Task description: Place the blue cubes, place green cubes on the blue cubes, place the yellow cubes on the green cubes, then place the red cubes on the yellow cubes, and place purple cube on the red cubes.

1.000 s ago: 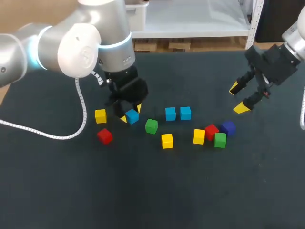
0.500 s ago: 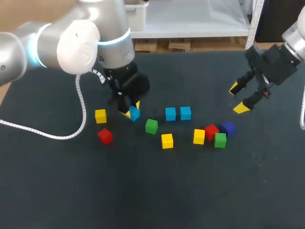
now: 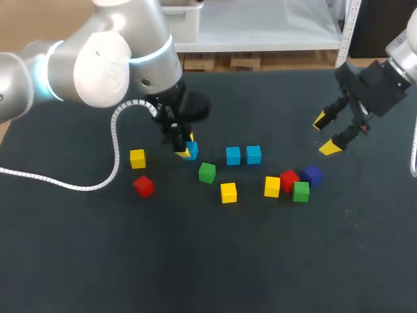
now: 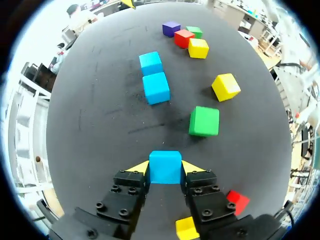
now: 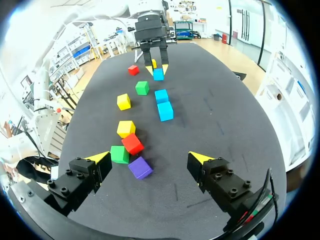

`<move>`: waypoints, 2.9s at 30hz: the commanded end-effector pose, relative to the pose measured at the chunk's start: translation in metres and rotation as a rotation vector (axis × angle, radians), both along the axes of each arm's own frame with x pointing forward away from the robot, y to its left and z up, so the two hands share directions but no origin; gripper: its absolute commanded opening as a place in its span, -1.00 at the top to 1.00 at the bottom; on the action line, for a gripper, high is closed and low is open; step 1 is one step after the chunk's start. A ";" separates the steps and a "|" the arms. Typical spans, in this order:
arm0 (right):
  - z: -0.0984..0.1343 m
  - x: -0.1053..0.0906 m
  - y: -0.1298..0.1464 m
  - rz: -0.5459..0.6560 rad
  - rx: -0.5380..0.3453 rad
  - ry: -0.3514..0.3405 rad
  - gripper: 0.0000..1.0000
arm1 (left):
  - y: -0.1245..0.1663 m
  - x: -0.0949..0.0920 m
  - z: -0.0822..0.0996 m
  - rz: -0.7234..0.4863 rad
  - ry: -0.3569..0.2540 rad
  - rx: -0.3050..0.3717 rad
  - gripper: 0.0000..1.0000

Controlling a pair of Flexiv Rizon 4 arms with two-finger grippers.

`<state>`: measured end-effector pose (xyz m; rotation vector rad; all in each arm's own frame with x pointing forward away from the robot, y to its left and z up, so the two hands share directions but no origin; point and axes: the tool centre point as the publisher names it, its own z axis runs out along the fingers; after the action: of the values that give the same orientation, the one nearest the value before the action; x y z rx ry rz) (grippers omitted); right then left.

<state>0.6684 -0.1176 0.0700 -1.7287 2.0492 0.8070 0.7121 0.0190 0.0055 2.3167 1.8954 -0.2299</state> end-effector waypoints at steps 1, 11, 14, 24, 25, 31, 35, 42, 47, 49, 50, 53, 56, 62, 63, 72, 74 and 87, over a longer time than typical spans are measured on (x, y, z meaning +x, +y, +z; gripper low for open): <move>0.000 0.000 0.000 0.000 0.001 0.000 -1.00 | -0.011 -0.001 0.002 0.031 -0.015 0.042 1.00; 0.000 0.000 0.000 0.000 0.001 0.000 -1.00 | -0.029 0.001 0.004 0.072 -0.033 0.078 1.00; 0.000 0.000 0.000 0.000 0.001 0.000 -1.00 | -0.032 0.000 0.004 0.080 -0.041 0.084 1.00; 0.000 0.000 0.000 0.000 0.001 0.000 -1.00 | -0.041 0.001 0.001 0.176 -0.021 0.098 1.00; 0.000 0.000 0.000 0.000 0.001 0.000 -1.00 | -0.042 0.001 0.000 0.190 -0.012 0.093 1.00; 0.000 0.000 0.000 0.000 0.001 0.000 -1.00 | -0.048 -0.001 -0.001 0.244 -0.004 0.089 1.00; 0.000 0.000 0.000 0.000 0.001 0.000 -1.00 | -0.049 -0.004 -0.003 0.252 0.000 0.089 1.00; 0.000 0.000 0.000 0.000 0.001 0.000 -1.00 | -0.043 -0.011 -0.006 0.264 0.006 0.088 1.00; 0.000 0.000 0.000 0.000 0.001 0.000 -1.00 | -0.037 -0.017 -0.005 0.281 0.001 0.095 1.00; 0.000 0.000 0.000 0.000 0.001 0.000 -1.00 | -0.036 -0.019 -0.005 0.282 0.000 0.096 1.00; 0.000 0.000 0.000 0.000 0.001 0.000 -1.00 | -0.036 -0.021 -0.004 0.284 0.001 0.097 1.00; 0.000 0.000 0.000 0.000 0.001 0.000 -1.00 | -0.034 -0.025 -0.004 0.293 0.007 0.098 1.00; 0.000 0.000 0.000 0.000 0.001 0.000 -1.00 | -0.034 -0.028 -0.004 0.300 0.015 0.095 1.00; 0.000 0.000 0.000 0.000 0.001 0.000 -1.00 | -0.037 -0.032 -0.003 0.296 0.017 0.088 1.00; 0.000 0.000 0.000 0.000 0.001 0.000 -1.00 | -0.037 -0.033 -0.003 0.295 0.017 0.087 1.00; 0.000 0.000 0.000 0.000 0.001 0.000 -1.00 | -0.044 -0.020 -0.001 0.296 -0.010 0.081 1.00; 0.000 0.000 0.000 0.000 0.001 0.000 -1.00 | -0.047 -0.019 -0.001 0.293 -0.012 0.076 1.00; 0.000 0.000 0.000 0.000 0.001 0.000 -1.00 | -0.055 -0.010 -0.004 0.278 -0.027 0.075 1.00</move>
<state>0.6684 -0.1176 0.0700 -1.7286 2.0491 0.8072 0.6977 -0.0346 0.0029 2.0471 2.2099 -0.0971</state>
